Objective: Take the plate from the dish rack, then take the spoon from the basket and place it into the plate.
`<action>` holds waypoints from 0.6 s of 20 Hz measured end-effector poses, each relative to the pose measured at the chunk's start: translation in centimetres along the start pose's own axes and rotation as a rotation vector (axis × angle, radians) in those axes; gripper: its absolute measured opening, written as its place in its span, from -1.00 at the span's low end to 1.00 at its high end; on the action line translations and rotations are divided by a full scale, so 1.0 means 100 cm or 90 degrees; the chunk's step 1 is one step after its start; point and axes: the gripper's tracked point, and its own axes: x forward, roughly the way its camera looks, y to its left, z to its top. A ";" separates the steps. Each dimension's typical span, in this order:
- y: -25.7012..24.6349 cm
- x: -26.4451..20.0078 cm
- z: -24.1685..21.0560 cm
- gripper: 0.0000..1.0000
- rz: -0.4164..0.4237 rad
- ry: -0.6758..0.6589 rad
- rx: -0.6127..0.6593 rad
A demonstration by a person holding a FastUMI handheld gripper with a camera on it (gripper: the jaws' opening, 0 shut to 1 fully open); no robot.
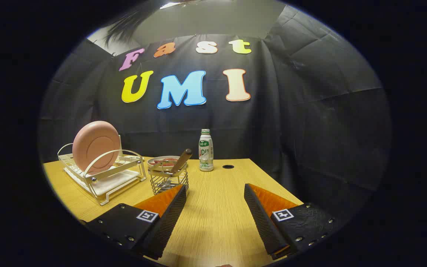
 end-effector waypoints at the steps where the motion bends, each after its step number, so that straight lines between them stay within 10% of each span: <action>1: -0.001 0.001 0.002 0.93 -0.001 0.001 0.003; 12: -0.020 0.079 0.024 0.92 -0.044 -0.047 0.003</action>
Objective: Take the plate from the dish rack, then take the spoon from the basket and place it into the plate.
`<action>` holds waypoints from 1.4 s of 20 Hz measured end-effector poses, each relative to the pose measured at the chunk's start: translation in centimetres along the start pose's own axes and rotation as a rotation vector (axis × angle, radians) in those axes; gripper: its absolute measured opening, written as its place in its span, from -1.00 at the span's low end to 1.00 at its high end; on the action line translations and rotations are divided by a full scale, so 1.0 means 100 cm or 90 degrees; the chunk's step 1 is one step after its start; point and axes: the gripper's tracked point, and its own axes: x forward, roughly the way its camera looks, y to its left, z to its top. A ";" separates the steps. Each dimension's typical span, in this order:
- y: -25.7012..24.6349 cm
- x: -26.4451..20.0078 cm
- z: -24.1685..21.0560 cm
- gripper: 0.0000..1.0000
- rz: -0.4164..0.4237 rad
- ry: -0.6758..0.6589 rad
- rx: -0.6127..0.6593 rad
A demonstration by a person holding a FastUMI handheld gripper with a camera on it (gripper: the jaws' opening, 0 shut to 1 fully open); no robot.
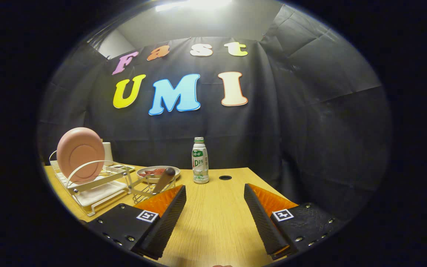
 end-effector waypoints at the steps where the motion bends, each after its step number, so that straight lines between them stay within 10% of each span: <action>1: -0.008 0.006 0.005 0.92 -0.014 -0.007 -0.011; 12: -0.025 -0.069 0.136 0.92 -0.048 0.000 -0.018; 28: 0.228 -0.107 0.287 0.92 0.207 0.014 0.052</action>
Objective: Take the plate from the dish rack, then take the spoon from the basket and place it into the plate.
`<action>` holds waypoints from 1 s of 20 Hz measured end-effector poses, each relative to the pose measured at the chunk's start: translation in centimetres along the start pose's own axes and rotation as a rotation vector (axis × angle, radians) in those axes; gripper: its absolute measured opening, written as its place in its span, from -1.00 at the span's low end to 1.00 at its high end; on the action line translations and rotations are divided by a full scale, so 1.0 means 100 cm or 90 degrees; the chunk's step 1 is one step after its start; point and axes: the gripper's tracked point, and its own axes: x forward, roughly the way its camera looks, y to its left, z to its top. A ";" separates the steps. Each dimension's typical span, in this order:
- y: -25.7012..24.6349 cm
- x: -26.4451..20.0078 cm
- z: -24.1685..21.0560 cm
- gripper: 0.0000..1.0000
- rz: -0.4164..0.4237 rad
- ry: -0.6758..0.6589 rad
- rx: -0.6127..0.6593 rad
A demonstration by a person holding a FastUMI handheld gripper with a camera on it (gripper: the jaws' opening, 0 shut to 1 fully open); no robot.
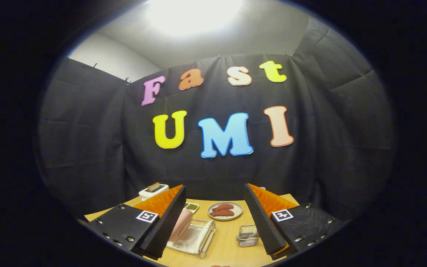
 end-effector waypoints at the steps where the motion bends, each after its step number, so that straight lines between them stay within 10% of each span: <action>1: 0.013 0.012 -0.005 0.92 0.019 0.017 0.003; 20: 0.083 0.157 -0.247 0.96 0.030 0.594 0.113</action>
